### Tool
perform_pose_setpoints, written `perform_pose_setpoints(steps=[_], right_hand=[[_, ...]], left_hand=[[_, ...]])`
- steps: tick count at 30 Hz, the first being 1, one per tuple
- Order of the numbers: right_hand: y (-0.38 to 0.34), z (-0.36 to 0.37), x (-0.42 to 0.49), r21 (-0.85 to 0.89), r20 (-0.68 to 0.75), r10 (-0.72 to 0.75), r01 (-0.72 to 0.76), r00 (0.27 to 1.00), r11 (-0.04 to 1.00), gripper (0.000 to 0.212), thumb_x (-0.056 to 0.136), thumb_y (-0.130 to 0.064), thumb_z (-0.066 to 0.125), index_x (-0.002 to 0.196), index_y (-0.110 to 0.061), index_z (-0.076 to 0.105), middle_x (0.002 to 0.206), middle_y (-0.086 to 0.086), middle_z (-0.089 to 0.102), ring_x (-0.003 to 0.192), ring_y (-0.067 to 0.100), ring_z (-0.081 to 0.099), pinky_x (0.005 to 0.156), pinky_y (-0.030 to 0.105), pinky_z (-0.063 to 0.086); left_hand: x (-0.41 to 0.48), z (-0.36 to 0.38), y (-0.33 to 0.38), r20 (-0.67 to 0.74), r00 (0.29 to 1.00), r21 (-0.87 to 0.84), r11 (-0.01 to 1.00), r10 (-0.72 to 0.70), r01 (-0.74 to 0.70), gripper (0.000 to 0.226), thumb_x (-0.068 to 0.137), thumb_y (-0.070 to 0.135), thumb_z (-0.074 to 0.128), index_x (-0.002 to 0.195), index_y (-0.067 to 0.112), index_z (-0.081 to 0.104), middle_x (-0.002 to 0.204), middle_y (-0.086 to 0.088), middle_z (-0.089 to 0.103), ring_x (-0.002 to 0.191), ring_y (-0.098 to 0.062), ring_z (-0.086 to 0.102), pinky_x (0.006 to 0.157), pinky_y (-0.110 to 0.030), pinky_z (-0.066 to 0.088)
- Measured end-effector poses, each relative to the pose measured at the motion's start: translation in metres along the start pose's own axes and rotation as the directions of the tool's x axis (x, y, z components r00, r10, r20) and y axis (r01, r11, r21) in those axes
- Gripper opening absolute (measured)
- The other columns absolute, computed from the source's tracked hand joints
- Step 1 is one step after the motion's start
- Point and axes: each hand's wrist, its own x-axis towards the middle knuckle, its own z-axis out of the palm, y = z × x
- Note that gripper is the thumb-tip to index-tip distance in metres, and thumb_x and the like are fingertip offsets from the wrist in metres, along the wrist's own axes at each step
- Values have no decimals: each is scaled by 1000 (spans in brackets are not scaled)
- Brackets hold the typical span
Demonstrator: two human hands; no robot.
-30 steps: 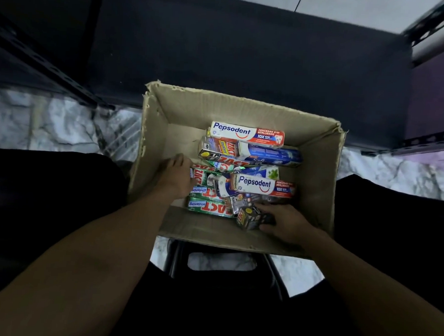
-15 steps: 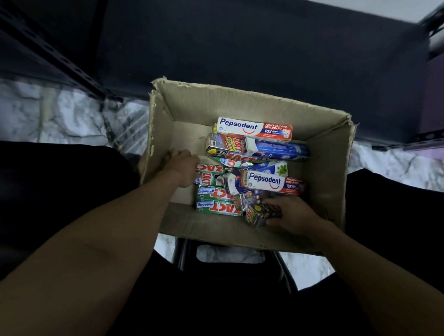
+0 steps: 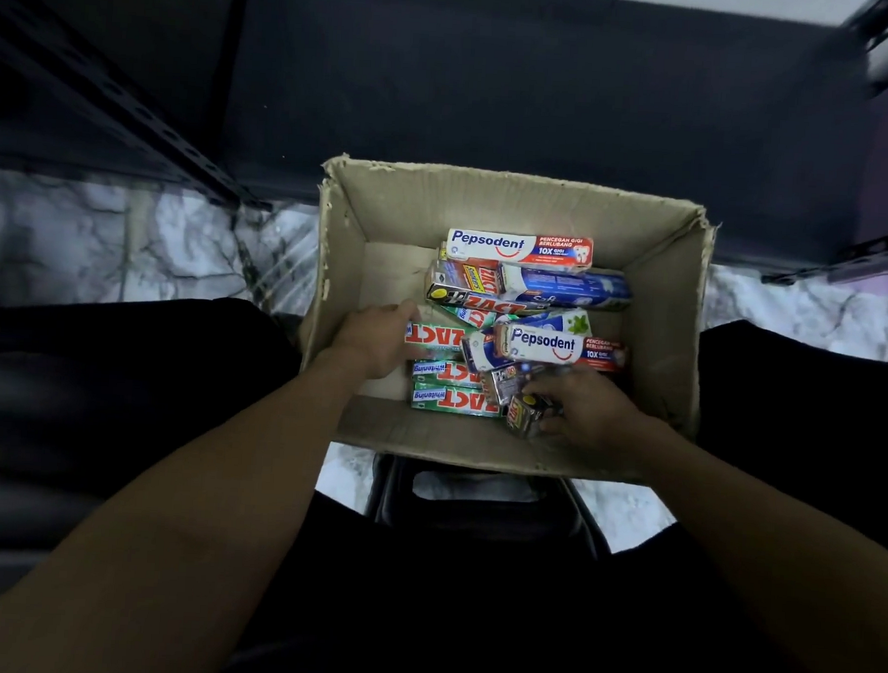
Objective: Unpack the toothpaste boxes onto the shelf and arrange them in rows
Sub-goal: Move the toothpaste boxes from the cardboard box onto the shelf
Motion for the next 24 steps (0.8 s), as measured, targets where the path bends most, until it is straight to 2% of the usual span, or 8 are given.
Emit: perform_pose_setpoints(steps=[3,8,13,16,19,21,24], right_hand=[[-4,-6,2,0,16,14,-14,1000,1000,55,69,-35,83,121,-25,67,128,0,63,116,24,56,91,28,43],[-4,-9,-2,46,13,14,-15,1000,999,56,71,-34,84,124,-26,67,131,-3,62,120,22,55,91,28,43],[-19,-20,0,204,-50,-88,97,995,974,52,70,-39,85,118,-27,72,117,-7,71,104,12,63,78,21,39],[-33,-19,4,261,-82,-88,107,993,959,52,71,-44,84,118,-24,72,117,-5,71,104,11,63,79,21,39],[-38,-11,10,264,0,-87,84,996,961,54,71,-45,83,117,-20,71,120,-3,69,107,13,61,82,23,41],[-39,-9,11,264,25,-72,62,997,963,53,74,-44,82,119,-19,70,124,-2,67,110,15,59,86,25,43],[-39,-10,13,224,50,-76,63,996,973,52,78,-40,79,125,-21,67,129,0,65,117,19,58,95,29,45]], left_hand=[[-7,-6,6,-11,1000,56,998,2,-2,54,86,54,67,124,20,48,122,-6,63,104,-25,61,84,-35,46],[-17,-7,1,39,997,-7,998,-64,64,52,88,54,64,122,15,51,116,-11,64,97,-27,61,76,-35,50],[-24,-6,1,45,992,-88,988,-122,126,49,91,55,61,115,13,56,102,-11,68,83,-26,63,67,-30,47],[-29,-8,5,77,987,-163,975,-144,155,48,84,53,71,109,14,56,93,-4,65,76,-20,63,60,-28,48],[-34,-4,7,108,983,-191,968,-147,166,48,76,42,82,104,16,54,105,-5,68,87,-20,62,69,-29,48],[-38,2,7,118,979,-232,954,-165,189,47,76,38,84,103,18,52,108,-5,67,89,-20,60,70,-28,46],[-42,8,8,106,979,-255,947,-173,194,50,76,37,83,109,15,52,112,-9,66,93,-23,62,73,-30,49]])
